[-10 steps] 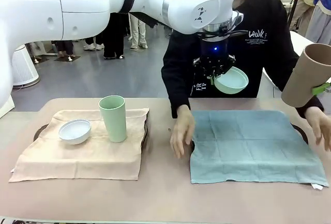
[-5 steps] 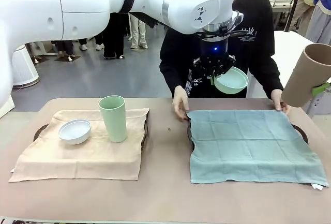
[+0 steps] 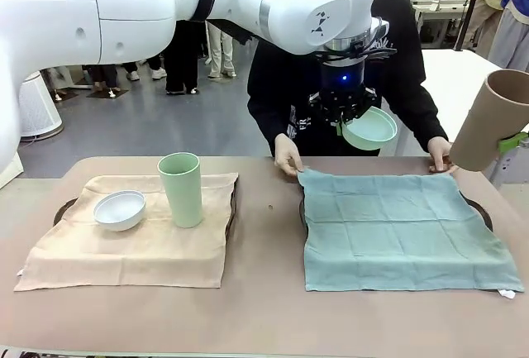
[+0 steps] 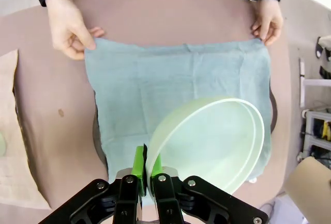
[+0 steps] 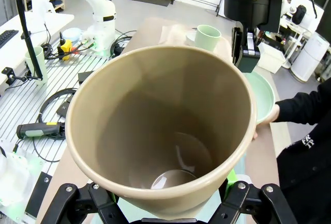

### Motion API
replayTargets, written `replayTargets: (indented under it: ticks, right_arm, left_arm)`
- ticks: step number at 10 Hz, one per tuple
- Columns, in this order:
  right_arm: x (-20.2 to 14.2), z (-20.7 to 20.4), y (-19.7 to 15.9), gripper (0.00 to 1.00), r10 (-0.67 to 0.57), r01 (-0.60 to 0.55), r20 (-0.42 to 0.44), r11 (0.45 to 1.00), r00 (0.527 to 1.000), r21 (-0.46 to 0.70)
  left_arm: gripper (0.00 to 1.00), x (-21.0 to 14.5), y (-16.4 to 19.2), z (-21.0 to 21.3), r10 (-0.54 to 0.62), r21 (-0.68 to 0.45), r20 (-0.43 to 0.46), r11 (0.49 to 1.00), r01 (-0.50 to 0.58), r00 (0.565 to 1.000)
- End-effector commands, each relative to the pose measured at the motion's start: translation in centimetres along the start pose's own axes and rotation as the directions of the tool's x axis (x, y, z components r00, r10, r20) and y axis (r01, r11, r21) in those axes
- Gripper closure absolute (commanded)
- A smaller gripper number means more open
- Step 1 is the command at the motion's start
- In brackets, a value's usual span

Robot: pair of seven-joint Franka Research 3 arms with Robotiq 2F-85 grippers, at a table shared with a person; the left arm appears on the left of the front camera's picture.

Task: Set up a tray with a mat and arrange the tableware.
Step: Place the Picnic Bowl and Reusable plastic cup back onto the Handle tray in front of the human's position.

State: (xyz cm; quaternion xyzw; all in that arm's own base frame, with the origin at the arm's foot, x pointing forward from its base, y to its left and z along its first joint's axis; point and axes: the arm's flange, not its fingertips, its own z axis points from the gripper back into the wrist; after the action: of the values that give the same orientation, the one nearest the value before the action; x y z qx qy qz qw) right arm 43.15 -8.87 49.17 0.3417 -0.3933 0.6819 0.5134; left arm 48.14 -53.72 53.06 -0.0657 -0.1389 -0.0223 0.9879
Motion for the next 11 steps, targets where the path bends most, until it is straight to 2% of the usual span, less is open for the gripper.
replayTargets:
  ticks: [1, 7, 8, 10, 11]
  right_arm:
    - [0.1, -0.1, -0.2, 1.00, 0.005, -0.005, 0.000, 1.000, 1.000, -0.008]
    - [0.1, -0.1, -0.2, 1.00, 0.005, -0.005, 0.000, 1.000, 1.000, -0.008]
    - [0.0, 0.0, 0.0, 0.15, 0.000, 0.000, 0.000, 1.000, 1.000, 0.000]
    - [-4.7, -2.3, -1.2, 0.15, -0.018, 0.018, -0.040, 1.000, 0.999, 0.000]
    - [-6.6, -4.1, -1.5, 0.15, 0.004, -0.003, -0.035, 1.000, 0.999, 0.014]
  left_arm:
    - [1.00, 0.4, -0.1, 0.4, -0.016, -0.021, -0.013, 1.000, 0.016, 1.000]
    - [1.00, 0.4, -0.1, 0.4, -0.016, -0.021, -0.013, 1.000, 0.016, 1.000]
    - [0.96, 0.0, 0.0, 0.0, 0.000, 0.000, 0.000, 1.000, 0.000, 1.000]
    - [0.96, -0.5, 0.7, -5.4, -0.019, -0.053, -0.093, 0.998, 0.015, 0.995]
    - [0.96, -1.2, 0.8, -8.2, -0.021, -0.026, -0.182, 1.000, 0.017, 0.983]
